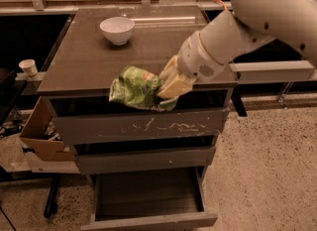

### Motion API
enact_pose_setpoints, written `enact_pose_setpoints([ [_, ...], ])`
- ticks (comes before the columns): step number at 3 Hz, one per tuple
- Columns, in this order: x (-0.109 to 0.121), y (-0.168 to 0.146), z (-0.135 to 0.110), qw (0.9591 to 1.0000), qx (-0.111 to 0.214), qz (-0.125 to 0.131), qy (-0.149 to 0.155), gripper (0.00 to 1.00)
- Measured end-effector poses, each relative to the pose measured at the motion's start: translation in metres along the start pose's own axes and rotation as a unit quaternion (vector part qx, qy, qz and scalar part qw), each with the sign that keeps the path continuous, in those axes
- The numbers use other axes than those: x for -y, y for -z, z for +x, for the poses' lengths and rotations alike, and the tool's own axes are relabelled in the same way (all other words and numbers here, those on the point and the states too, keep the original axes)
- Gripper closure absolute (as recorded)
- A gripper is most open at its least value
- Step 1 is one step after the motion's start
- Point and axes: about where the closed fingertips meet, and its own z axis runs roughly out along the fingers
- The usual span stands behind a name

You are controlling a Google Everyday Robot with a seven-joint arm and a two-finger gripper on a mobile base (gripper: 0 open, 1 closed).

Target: Pick green jalapeno chip bag from bottom drawer and place on counter

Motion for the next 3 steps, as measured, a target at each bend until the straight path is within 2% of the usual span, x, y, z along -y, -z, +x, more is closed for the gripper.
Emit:
enact_pose_setpoints([
  [1, 0.035, 0.011, -0.021, 0.9995, -0.001, 0.018, 0.025, 1.0],
  [3, 0.112, -0.021, -0.047, 0.9976, -0.001, 0.028, 0.064, 1.0],
])
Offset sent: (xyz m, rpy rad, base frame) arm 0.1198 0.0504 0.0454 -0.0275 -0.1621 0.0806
